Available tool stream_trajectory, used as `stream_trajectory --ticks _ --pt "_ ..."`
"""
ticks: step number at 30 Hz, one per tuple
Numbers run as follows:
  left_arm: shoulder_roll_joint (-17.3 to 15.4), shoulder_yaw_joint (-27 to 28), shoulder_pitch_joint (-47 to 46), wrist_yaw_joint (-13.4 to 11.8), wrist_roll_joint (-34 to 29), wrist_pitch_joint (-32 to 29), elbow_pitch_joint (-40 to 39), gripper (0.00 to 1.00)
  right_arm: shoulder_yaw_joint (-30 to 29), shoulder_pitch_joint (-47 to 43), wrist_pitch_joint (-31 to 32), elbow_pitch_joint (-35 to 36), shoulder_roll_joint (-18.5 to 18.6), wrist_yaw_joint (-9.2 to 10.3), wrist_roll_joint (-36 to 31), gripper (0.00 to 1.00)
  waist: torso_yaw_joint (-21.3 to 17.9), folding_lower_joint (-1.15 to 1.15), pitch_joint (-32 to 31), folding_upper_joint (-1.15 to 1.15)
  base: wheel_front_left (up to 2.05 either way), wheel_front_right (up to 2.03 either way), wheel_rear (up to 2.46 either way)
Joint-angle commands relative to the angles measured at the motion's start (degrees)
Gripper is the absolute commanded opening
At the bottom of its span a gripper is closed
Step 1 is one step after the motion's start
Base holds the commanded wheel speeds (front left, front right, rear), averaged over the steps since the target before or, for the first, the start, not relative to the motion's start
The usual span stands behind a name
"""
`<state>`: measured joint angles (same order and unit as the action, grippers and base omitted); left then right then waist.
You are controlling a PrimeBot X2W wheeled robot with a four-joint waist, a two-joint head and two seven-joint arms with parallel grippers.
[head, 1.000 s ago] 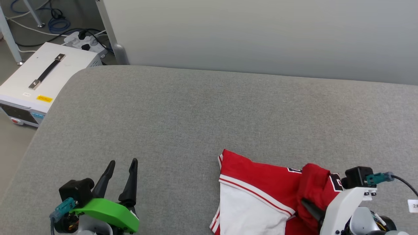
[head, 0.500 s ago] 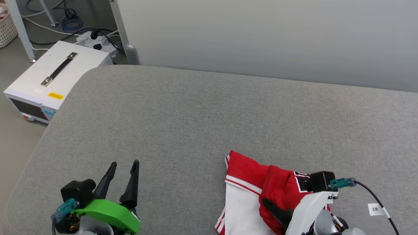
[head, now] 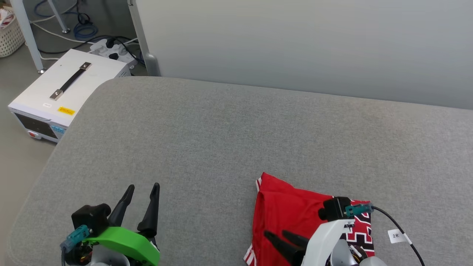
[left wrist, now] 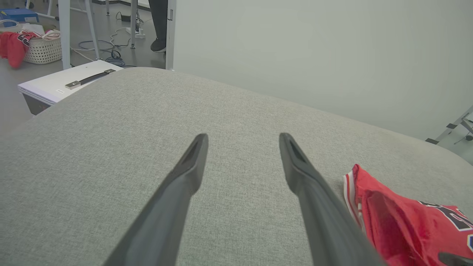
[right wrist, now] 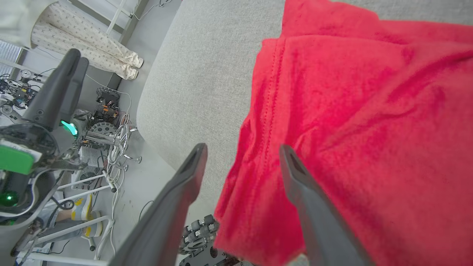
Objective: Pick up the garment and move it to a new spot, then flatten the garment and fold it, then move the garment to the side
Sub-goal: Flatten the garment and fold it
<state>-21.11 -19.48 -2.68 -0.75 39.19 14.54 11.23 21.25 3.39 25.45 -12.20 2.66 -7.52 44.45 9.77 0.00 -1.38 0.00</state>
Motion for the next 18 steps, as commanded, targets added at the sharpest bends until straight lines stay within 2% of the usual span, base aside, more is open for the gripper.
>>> stream_trajectory --ticks 1,7,12,13,14,18 --pt "-0.48 0.10 0.97 -0.53 -0.35 -0.29 -0.21 1.00 0.33 1.45 -0.20 1.61 0.22 0.03 -1.49 1.00 -0.99 0.00 -1.21 0.00 0.00 0.00 0.00" --pt "-0.64 0.08 1.56 -0.89 -0.33 -0.27 -1.46 1.00 -4.00 3.96 -1.17 5.96 1.00 0.03 -14.17 1.00 -2.67 0.00 -1.56 0.00 0.00 0.00 0.00" --pt "-0.36 0.07 1.35 -0.91 -0.46 -0.14 -2.72 1.00 -6.62 6.16 -4.21 10.01 6.93 0.03 -22.05 1.00 -4.05 0.00 -0.84 0.00 0.00 0.00 0.00" --pt "-0.23 0.03 1.25 -0.89 -0.55 -0.10 -2.98 1.00 -7.29 6.54 -5.28 10.66 8.68 0.03 -23.54 1.00 -4.29 0.00 -0.66 0.00 0.00 0.00 0.00" --pt "0.19 0.05 0.91 -0.88 -0.88 0.03 -3.79 1.00 -9.68 7.17 -8.93 12.09 12.92 0.03 -26.76 1.00 -4.98 0.00 0.02 0.00 0.00 0.00 0.00" --pt "0.90 0.39 0.56 -0.67 -1.35 0.21 -4.90 1.00 -13.19 6.80 -14.04 13.07 16.58 0.03 -29.42 1.00 -5.71 0.00 0.81 0.00 0.00 0.00 0.00"
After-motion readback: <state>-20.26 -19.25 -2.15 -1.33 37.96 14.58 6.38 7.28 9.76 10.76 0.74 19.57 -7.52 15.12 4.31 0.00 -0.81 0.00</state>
